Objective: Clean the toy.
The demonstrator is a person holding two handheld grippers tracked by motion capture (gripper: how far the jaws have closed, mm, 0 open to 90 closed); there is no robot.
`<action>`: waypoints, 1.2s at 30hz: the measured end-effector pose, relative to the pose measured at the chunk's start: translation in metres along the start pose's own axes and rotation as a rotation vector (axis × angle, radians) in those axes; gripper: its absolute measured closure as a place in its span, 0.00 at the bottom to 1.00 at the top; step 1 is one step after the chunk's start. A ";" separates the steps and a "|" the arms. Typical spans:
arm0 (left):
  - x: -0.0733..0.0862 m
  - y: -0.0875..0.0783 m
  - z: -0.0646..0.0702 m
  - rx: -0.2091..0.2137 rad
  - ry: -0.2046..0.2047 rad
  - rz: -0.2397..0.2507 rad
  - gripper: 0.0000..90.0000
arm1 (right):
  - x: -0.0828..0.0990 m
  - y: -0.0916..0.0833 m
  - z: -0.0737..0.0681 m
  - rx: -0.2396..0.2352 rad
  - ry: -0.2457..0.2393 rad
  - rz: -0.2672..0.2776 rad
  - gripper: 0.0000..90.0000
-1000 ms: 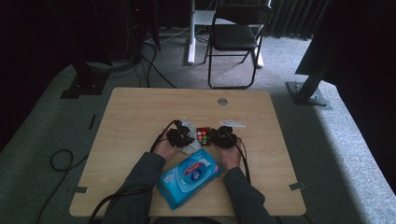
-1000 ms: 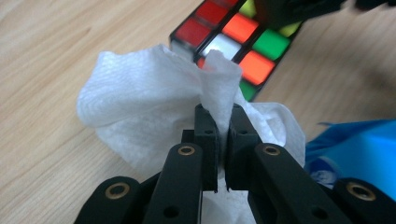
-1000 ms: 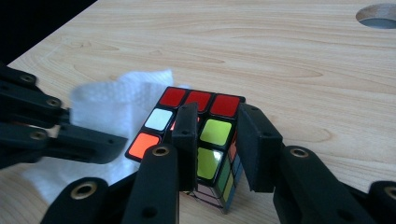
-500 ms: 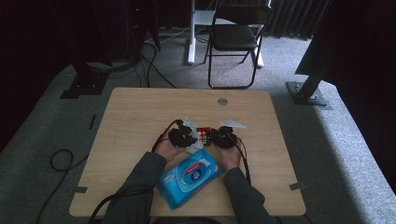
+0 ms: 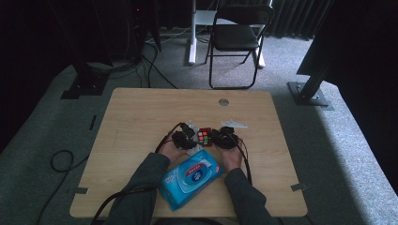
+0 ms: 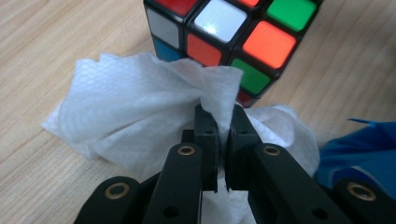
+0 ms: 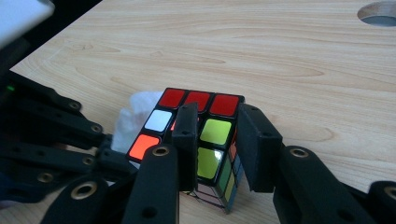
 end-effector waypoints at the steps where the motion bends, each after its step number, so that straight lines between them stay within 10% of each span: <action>1: 0.000 0.000 -0.001 0.002 -0.001 -0.002 0.95 | 0.000 0.000 0.000 0.000 0.000 0.000 0.78; 23: -0.015 -0.025 -0.007 -0.058 -0.007 0.081 0.95 | -0.001 0.000 0.000 0.000 -0.007 -0.004 0.77; 36: -0.018 -0.028 -0.007 -0.063 -0.011 0.091 0.94 | -0.001 -0.010 0.001 0.020 -0.025 -0.015 0.60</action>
Point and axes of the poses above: each handheld gripper's, and its own axes: y roughly forward along the jaws, x roughly out of its underside, z roughly to its right, the point moved 10 cm from there along y, roughly forward along the jaws, and after that the axes turned 9 degrees about -z, right-handed, at the moved point
